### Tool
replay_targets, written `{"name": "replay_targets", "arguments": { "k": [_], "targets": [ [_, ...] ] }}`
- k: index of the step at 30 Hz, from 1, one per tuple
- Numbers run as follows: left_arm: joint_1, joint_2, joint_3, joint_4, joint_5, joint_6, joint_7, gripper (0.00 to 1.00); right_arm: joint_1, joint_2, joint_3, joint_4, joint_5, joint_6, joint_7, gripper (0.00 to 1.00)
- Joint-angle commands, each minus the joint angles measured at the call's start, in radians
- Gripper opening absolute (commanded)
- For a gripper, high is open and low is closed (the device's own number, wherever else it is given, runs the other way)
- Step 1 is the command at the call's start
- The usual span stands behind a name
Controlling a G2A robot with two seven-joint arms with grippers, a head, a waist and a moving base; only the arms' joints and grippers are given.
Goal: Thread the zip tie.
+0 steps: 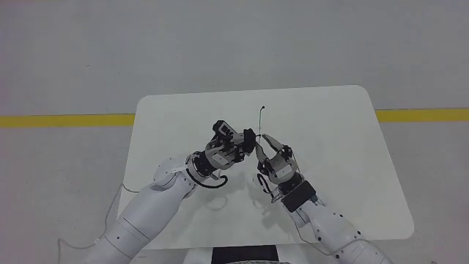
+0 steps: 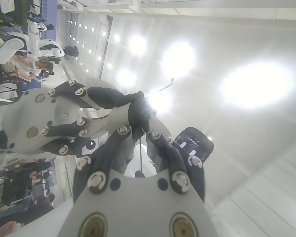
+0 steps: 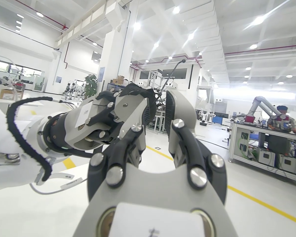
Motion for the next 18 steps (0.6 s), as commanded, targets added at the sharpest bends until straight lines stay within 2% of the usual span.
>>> {"name": "replay_targets", "arguments": {
  "k": [1,14,18],
  "targets": [
    [0.0,0.0,0.0,0.0,0.0,0.0,0.0,0.0,0.0,-0.002,0.001,0.0,-0.002,-0.002,0.004,0.18],
    [0.0,0.0,0.0,0.0,0.0,0.0,0.0,0.0,0.001,-0.018,0.013,0.006,-0.015,-0.013,0.019,0.16],
    [0.0,0.0,0.0,0.0,0.0,0.0,0.0,0.0,-0.001,-0.022,0.017,0.008,-0.019,-0.017,0.02,0.12]
  ]
}}
